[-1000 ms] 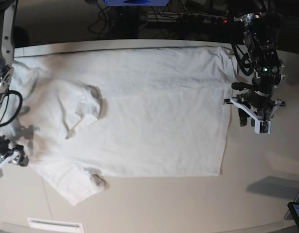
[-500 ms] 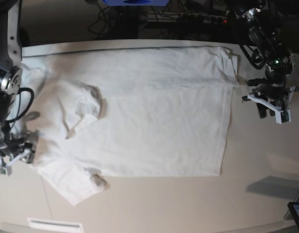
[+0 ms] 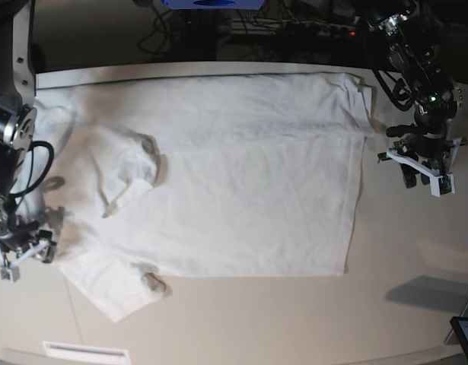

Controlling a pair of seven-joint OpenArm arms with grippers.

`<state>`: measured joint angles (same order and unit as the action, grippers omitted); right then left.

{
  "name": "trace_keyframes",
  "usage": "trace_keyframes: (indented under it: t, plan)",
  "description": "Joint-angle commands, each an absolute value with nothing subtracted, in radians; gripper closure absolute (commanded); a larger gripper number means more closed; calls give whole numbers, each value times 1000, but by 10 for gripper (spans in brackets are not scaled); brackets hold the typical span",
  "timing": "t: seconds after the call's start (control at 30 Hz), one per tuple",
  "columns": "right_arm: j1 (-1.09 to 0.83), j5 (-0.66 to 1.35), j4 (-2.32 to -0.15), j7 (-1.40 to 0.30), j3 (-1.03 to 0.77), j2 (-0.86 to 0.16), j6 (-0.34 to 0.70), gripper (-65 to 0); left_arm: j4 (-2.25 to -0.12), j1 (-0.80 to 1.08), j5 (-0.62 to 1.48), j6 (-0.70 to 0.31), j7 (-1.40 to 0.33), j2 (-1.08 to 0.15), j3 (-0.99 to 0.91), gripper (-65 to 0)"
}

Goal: Fold the T-shirt properly
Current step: 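Release the edge and move both grippers toward the shirt hem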

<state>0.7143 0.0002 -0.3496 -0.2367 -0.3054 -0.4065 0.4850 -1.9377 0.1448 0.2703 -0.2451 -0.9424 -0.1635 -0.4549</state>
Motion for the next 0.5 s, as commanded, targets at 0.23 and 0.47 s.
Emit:
trace_keyframes:
  t: [0.23,0.47]
  plan:
    - [740,13,-314,-213,-308,-395,493,-357,-1957,140,275,-246,-920,-177,-464,-197]
    - [728,13,-314,-213,-308,-394,495,-355,-1956,137,275,-246,-920,-177,-463,-197]
